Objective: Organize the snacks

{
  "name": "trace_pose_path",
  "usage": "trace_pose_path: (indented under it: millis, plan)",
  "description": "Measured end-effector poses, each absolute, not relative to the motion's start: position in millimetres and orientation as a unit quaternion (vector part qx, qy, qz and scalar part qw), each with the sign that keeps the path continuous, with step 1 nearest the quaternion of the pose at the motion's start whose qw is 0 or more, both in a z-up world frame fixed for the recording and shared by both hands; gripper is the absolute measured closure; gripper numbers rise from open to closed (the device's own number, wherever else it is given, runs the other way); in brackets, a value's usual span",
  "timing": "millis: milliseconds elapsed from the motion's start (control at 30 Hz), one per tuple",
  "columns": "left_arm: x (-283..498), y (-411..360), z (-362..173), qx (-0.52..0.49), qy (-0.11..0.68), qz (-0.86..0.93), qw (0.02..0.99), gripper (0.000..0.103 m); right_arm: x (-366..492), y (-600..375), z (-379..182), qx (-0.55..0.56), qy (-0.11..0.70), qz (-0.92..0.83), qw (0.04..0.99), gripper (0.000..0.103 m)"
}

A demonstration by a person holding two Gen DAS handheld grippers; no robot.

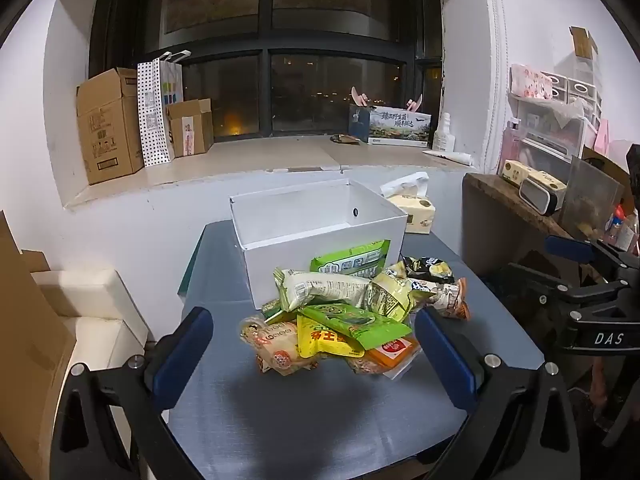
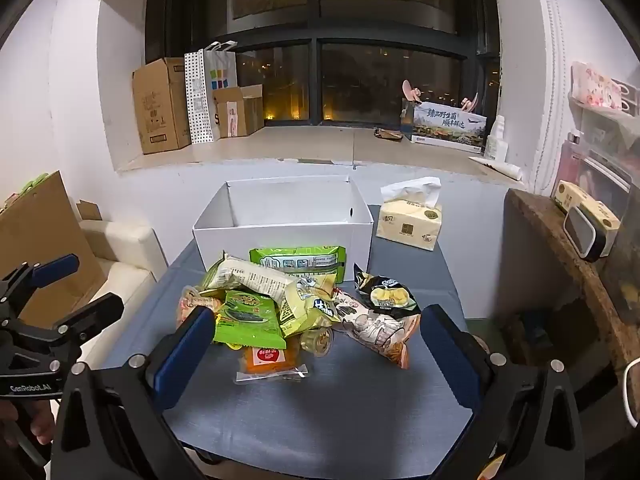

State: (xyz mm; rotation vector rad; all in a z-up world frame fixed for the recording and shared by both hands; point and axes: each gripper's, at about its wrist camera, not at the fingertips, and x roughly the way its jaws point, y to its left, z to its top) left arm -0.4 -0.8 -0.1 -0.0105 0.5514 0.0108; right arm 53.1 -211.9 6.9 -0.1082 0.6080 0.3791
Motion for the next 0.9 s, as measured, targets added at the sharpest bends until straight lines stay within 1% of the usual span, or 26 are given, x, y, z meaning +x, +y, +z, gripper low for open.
trace_pose_path:
  millis: [333, 367, 900]
  plan:
    - [1.7, 0.5, 0.9, -0.027, 0.279, 0.004, 0.960, 0.000, 52.2, -212.3, 4.9, -0.054, 0.296, 0.185, 0.936, 0.000]
    - [1.8, 0.2, 2.0, -0.029, 0.280, 0.005, 0.960, 0.000, 48.6, -215.2, 12.1, -0.047, 0.294, 0.188, 0.936, 0.000]
    - [2.6, -5.7, 5.2, -0.028, 0.283, -0.005, 0.959, 0.000, 46.0, -221.2, 13.7, -0.042, 0.288, 0.186, 0.938, 0.000]
